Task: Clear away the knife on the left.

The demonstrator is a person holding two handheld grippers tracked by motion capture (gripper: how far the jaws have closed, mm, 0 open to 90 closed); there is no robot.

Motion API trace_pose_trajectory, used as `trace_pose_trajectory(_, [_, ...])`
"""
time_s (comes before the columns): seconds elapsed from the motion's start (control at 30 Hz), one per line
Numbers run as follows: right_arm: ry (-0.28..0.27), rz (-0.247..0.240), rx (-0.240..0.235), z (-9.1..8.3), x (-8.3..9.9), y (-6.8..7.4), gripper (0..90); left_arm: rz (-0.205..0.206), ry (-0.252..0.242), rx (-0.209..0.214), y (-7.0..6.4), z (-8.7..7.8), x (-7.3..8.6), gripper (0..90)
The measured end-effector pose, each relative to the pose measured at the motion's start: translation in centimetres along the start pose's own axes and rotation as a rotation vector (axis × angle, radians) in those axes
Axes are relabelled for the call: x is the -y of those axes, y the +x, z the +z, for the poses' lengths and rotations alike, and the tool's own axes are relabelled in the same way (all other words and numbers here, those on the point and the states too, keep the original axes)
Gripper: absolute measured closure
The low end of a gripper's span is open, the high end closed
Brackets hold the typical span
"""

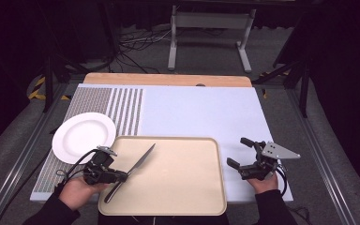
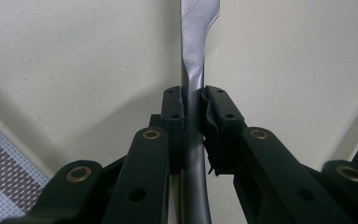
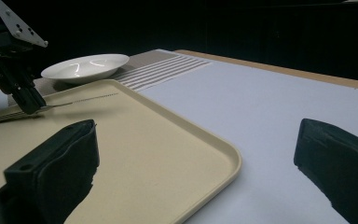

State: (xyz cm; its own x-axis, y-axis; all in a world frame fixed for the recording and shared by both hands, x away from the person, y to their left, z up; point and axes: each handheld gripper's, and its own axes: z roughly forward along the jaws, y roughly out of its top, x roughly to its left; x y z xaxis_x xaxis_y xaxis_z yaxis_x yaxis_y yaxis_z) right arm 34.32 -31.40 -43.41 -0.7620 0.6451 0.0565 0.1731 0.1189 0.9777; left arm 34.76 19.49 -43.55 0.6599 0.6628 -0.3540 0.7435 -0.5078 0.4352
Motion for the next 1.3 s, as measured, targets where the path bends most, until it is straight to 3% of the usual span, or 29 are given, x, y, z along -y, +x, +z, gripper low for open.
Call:
trace_pose_trajectory(0.23, [0.001, 0.001, -0.002, 0.0, 0.0, 0.0, 0.6, 0.007, 0.003, -0.024, 0.0, -0.2, -0.1, 81.5])
trace_pose_trajectory(0.27, [0.001, 0.001, -0.002, 0.0, 0.0, 0.0, 0.6, 0.011, -0.007, -0.024, 0.0, -0.4, -0.1, 89.0])
trace_pose_trajectory(0.3, [-0.001, 0.002, -0.003, 0.0, 0.0, 0.0, 0.6, 0.011, -0.007, -0.024, 0.0, -0.4, -0.1, 89.8])
trace_pose_trajectory(0.5, [-0.001, 0.004, -0.002, -0.1, 0.0, 0.0, 0.6, 0.043, -0.040, -0.018, -0.7, -1.0, -0.7, 84.5])
trace_pose_trajectory(0.63, [-0.001, 0.003, -0.002, -0.1, 0.0, 0.0, 0.6, 0.099, -0.087, -0.018, -1.5, -1.1, -1.9, 85.4])
trace_pose_trajectory(0.77, [-0.001, 0.001, -0.002, -0.1, 0.0, 0.0, 0.6, 0.143, -0.095, -0.018, -2.2, -1.0, -3.3, 89.6])
trace_pose_trajectory(0.93, [-0.001, 0.002, -0.001, -0.1, 0.0, 0.0, 0.6, 0.206, -0.073, -0.014, -3.5, 0.4, -5.5, 89.8])
trace_pose_trajectory(1.13, [-0.001, 0.002, -0.004, -0.1, 0.0, 0.0, 0.6, 0.217, -0.062, 0.007, -4.0, 2.4, -7.1, 89.9])
trace_pose_trajectory(1.3, [-0.001, 0.001, -0.005, -0.1, 0.0, -0.1, 0.6, 0.203, -0.047, -0.007, -3.8, 3.6, -8.1, 90.0])
